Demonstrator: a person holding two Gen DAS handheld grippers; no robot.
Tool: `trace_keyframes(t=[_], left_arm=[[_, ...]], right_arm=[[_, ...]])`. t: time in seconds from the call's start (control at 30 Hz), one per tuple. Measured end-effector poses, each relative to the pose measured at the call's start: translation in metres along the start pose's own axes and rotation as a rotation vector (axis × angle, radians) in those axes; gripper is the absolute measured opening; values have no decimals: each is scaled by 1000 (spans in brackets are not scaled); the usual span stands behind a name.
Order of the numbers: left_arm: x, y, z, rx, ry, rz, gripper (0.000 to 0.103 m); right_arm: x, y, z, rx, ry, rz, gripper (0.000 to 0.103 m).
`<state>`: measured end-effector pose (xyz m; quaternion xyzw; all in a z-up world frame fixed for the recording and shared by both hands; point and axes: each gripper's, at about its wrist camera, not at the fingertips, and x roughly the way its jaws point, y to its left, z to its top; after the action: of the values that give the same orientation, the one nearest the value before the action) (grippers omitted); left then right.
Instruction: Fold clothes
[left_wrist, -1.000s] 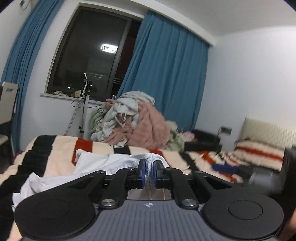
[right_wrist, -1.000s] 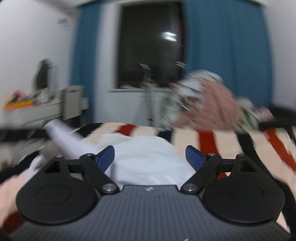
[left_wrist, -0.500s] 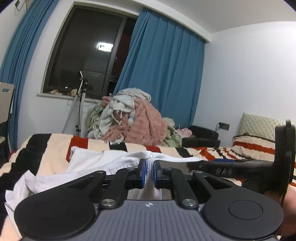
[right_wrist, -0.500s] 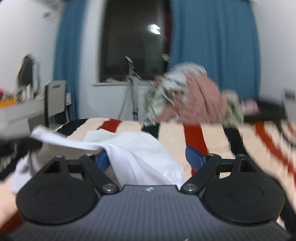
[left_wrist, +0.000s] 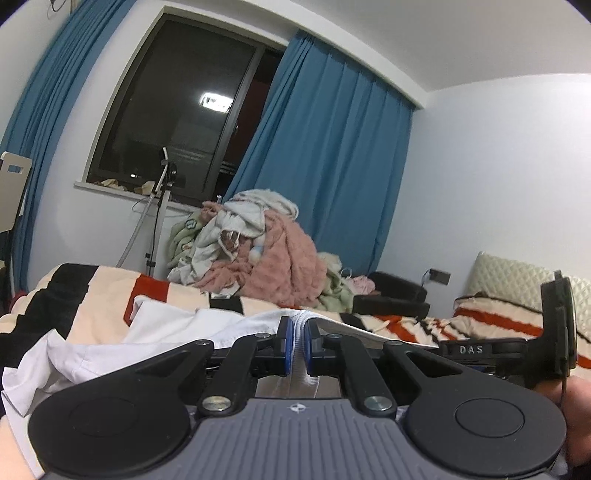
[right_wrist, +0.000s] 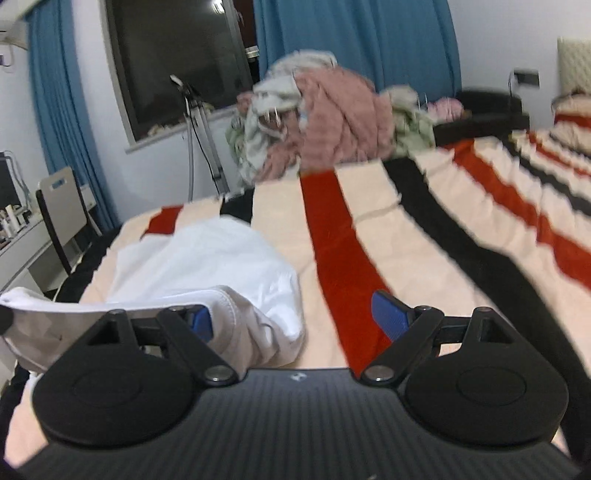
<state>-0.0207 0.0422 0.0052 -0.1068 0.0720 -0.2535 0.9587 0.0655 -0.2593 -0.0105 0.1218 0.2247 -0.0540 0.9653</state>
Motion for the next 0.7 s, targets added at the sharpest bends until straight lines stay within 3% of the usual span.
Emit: trace_keyframes(t=[0.1, 0.23, 0.3, 0.37, 0.5, 0.6, 0.67, 0.7], left_arm=[[-7, -2, 4, -15, -42, -1, 2], [-18, 13, 13, -91, -115, 25, 0], [-15, 24, 15, -133, -98, 40, 0], [-10, 28, 14, -135, -51, 42, 0], [10, 18, 5, -37, 106, -7, 5], [25, -10, -17, 132, 217, -58, 21], [34, -31, -35, 258, 282, -79, 43], [40, -42, -46, 337, 320, -89, 45]], right_arm=[[0, 2, -2, -104, 4, -39, 89], [35, 8, -28, -225, 194, -112, 88], [45, 9, -37, -236, 261, -103, 88], [39, 10, -33, -215, 239, -76, 88], [25, 10, -22, -179, 151, -78, 88], [25, 3, -20, -113, 153, -57, 88], [28, -4, -19, -44, 167, -37, 88], [29, -8, -19, -6, 173, -28, 88]])
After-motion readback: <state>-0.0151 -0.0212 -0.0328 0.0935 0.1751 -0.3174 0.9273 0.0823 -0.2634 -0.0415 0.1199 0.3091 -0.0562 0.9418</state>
